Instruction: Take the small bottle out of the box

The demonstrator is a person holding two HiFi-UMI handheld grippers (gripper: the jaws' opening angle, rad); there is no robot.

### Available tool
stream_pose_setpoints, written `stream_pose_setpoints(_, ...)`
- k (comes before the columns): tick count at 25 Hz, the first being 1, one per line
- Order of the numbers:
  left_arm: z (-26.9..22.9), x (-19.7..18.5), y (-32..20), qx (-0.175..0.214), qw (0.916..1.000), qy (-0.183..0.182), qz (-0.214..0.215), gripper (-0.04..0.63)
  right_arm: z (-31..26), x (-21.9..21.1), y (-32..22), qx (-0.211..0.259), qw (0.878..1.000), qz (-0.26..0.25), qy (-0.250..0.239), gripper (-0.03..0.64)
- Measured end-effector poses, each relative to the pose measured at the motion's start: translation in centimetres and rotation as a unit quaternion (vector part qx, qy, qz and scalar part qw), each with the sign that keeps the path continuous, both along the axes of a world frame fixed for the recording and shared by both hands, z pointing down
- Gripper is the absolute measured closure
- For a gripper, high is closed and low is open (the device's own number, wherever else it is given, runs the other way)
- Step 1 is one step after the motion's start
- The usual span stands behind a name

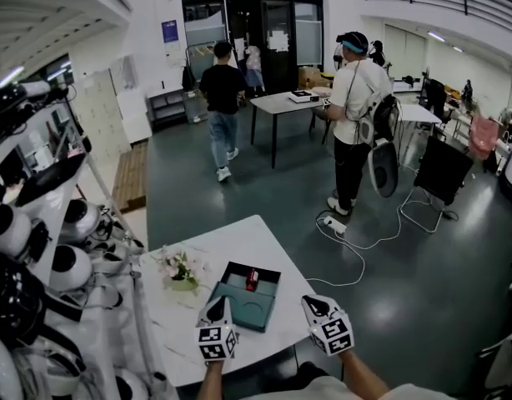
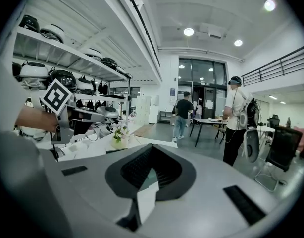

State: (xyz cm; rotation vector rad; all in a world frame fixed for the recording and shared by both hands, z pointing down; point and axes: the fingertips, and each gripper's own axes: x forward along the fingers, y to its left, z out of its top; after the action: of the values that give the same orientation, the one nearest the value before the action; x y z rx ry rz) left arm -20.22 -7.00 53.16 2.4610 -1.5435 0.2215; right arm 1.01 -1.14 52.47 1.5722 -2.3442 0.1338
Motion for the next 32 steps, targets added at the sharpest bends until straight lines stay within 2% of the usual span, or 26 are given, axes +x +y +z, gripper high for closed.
stream_pose_setpoints(7, 0.1, 1.7, -3.1, 0.001, 0.9999, -0.004, 0.011, 0.577, 0.3, 1.2, -2.8, 0.003, 1.0, 0.006, -0.003, 0.597)
stream_pose_setpoints(13, 0.0, 2.9, -6.7, 0.005, 1.0, -0.008, -0.001, 0.577, 0.4, 2.6, -7.1, 0.006, 1.0, -0.005, -0.008, 0.597)
stream_pose_setpoints(25, 0.5, 4.5, -14.5, -0.009, 0.9974, -0.023, -0.067, 0.577, 0.4, 5.0, -18.2, -0.001, 0.997, -0.068, -0.025, 0.597)
stream_pose_setpoints(32, 0.6, 5.3, -17.5, -0.024, 0.9926, -0.044, -0.11, 0.577, 0.7, 6.4, -23.4, -0.01, 0.993, -0.11, -0.039, 0.597)
